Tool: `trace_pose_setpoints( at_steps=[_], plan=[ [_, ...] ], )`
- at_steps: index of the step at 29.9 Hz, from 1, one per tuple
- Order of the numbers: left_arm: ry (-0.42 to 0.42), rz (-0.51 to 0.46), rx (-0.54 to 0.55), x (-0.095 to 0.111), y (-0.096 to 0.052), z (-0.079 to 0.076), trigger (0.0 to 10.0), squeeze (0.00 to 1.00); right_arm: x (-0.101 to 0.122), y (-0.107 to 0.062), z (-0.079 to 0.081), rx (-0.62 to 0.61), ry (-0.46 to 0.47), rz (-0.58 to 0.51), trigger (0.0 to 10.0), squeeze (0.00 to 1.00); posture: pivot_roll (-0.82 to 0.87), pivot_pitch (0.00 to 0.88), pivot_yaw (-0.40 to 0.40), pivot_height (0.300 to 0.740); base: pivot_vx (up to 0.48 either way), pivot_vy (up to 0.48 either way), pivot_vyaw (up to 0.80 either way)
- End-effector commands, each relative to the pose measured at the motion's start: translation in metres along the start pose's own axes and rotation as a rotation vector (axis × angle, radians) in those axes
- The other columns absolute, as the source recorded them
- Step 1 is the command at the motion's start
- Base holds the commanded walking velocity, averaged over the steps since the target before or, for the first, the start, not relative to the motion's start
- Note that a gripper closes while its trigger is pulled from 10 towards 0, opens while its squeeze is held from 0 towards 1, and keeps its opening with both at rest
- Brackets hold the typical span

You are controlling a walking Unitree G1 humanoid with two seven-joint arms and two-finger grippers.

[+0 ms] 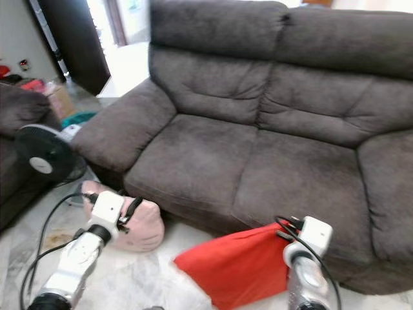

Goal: Move the pillow to the sofa from floor

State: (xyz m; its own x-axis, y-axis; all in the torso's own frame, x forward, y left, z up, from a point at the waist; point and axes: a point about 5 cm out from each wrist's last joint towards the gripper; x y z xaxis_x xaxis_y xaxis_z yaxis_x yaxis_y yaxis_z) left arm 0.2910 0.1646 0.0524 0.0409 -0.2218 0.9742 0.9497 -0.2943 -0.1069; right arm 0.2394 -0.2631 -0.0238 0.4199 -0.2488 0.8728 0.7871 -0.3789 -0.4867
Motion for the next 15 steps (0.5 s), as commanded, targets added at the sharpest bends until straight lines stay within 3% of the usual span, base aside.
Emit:
trace_pose_setpoints(
  at_steps=[1, 5, 12, 15],
  plan=[
    [0.026, 0.027, -0.01, -0.002, -0.003, 0.007, 10.0, 0.0, 0.022, 0.006, 0.005, -0.019, -0.006, -0.078, 10.0, 0.0, 0.12, 0.0, -0.034, 0.74, 0.0, 0.0, 0.0],
    [0.06, 0.083, -0.126, -0.006, -0.005, 0.008, 10.0, 0.0, 0.023, 0.006, 0.013, 0.042, -0.017, -0.093, 10.0, 0.0, 0.12, 0.0, -0.031, 0.74, 0.0, 0.0, 0.0],
    [0.13, 0.25, -0.334, -0.022, -0.021, 0.018, 10.0, 0.0, 0.031, 0.002, 0.054, 0.328, -0.147, -0.172, 10.0, 0.0, 0.12, 0.0, -0.023, 0.74, 0.0, 0.0, 0.0],
    [0.135, 0.291, -0.39, -0.024, -0.026, 0.021, 10.0, 0.0, 0.035, -0.001, 0.062, 0.43, -0.198, -0.201, 10.0, 0.0, 0.12, 0.0, -0.022, 0.74, 0.0, 0.0, 0.0]
  ],
)
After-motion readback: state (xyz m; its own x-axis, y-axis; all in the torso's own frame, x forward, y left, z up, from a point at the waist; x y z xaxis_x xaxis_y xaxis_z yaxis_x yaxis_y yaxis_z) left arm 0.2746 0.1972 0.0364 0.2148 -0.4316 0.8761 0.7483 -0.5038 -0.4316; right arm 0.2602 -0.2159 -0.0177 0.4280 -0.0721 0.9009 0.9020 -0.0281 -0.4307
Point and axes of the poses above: a point about 5 cm out from each wrist's last joint towards the gripper, its own y axis pointing out of the wrist towards the gripper, its own x axis along the axis of the wrist's last joint, z = x × y, and after that the axes turned 5 degrees about -y, right-handed
